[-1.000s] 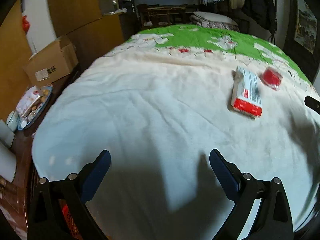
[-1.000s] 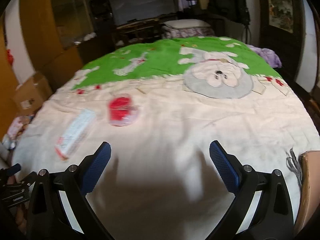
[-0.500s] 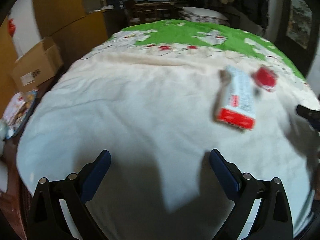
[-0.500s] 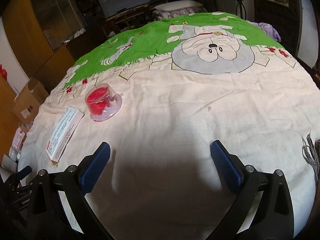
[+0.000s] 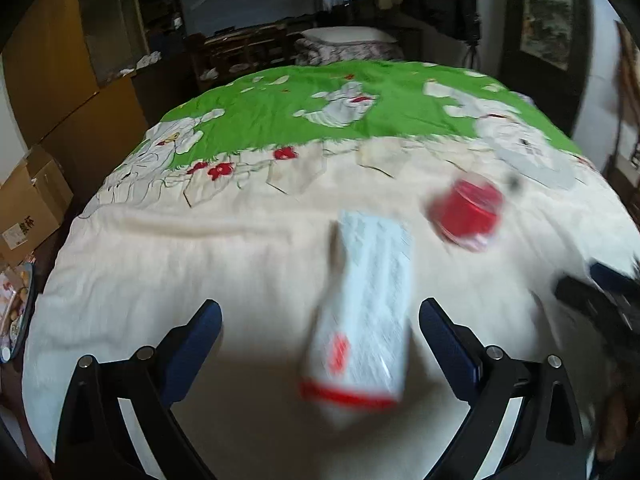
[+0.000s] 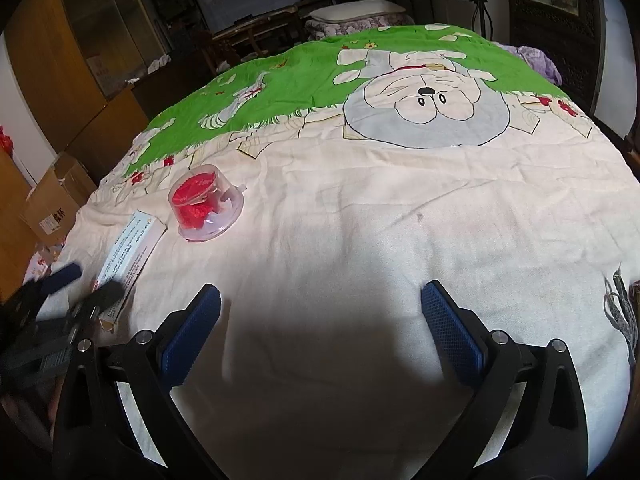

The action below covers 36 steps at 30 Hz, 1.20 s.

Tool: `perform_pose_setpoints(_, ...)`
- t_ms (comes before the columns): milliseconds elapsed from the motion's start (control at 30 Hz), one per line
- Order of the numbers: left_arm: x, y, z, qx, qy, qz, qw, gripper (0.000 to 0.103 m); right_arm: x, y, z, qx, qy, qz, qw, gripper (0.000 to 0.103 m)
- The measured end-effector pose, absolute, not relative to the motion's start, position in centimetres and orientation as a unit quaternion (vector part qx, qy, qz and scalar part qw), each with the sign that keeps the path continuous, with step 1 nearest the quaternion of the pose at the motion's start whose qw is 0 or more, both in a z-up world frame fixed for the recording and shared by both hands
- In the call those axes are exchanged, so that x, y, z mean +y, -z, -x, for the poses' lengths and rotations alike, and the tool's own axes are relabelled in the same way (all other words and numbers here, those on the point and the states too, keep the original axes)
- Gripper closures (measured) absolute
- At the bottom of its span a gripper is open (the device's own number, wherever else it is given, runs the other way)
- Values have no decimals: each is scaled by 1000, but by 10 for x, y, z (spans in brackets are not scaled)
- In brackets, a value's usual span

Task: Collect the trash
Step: 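Reach the left tool to the white medicine box while the right tool reaches the red-filled cup, then close the right tool on the clear cup of red pieces while the left tool grasps the white box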

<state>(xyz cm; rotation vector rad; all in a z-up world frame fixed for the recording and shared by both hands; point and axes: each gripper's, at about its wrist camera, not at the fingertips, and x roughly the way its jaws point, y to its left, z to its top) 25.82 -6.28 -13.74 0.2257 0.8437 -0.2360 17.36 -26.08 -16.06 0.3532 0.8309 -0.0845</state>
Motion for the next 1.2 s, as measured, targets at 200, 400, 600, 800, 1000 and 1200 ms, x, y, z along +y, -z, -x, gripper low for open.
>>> perform_pose_setpoints(200, -16, 148, -285, 428, 26, -96, 898, 6, -262, 160, -175, 398, 37, -178, 899, 6)
perform_pose_setpoints(400, 41, 150, -278, 440, 37, -11, 897, 6, -262, 160, -175, 399, 37, -177, 899, 6)
perform_pose_setpoints(600, 7, 159, -288, 441, 66, -64, 893, 4, -261, 160, -175, 400, 40, -172, 899, 6)
perform_pose_setpoints(800, 11, 163, -288, 444, 68, -50, 892, 4, -258, 161, -178, 407, 48, -157, 899, 6)
perform_pose_setpoints(1000, 12, 162, -285, 442, 62, -49, 893, 5, -251, 158, -189, 410, 54, -148, 898, 6)
perform_pose_setpoints(1200, 13, 162, -284, 443, 63, -47, 893, 5, -219, 152, -223, 403, -12, -127, 906, 6)
